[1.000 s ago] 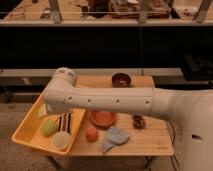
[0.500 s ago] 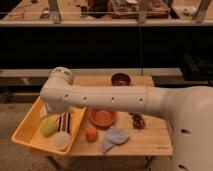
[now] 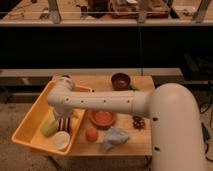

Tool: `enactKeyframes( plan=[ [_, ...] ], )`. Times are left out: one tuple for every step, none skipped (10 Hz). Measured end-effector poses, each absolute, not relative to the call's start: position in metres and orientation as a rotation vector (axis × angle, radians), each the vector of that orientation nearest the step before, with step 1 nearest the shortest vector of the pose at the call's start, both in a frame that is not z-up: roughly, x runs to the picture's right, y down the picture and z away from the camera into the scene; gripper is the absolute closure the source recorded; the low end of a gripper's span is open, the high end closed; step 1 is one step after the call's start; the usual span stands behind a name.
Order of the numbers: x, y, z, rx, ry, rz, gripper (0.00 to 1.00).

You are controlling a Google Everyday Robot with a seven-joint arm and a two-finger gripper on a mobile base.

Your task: Place eraser in paper cup

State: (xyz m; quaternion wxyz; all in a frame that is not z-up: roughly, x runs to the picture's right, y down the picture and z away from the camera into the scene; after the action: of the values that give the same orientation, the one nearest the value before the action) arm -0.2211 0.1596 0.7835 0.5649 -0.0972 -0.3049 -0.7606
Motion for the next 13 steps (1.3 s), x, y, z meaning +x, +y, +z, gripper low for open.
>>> enactKeyframes(
  plan=[
    [-0.22,0.166,0.796,-0.248,-0.716,-1.789,0.2],
    [-0.22,0.167,0.804,-0.261,-0.71,-1.79,0.2],
    [-0.219,0.166,0.809,-0.283,-0.699,-1.792,0.2],
    [-0.217,0.163,0.812,-0.295,-0.691,-1.788,0.2],
    [-0.214,0.161,0.814,-0.306,-0.69,-1.773,0.2],
    [-0.21,0.158,0.815,-0.311,-0.688,-1.755,0.2],
    [-0.205,0.155,0.817,-0.318,-0.687,-1.735,0.2],
    [-0.202,0.153,0.818,-0.324,-0.685,-1.722,0.2],
    [-0.201,0.151,0.819,-0.328,-0.683,-1.716,0.2],
    [-0.201,0.15,0.819,-0.332,-0.681,-1.714,0.2],
    [-0.203,0.15,0.82,-0.335,-0.678,-1.713,0.2],
    [-0.205,0.151,0.821,-0.341,-0.677,-1.715,0.2],
    [-0.212,0.152,0.822,-0.337,-0.68,-1.719,0.22]
  ],
)
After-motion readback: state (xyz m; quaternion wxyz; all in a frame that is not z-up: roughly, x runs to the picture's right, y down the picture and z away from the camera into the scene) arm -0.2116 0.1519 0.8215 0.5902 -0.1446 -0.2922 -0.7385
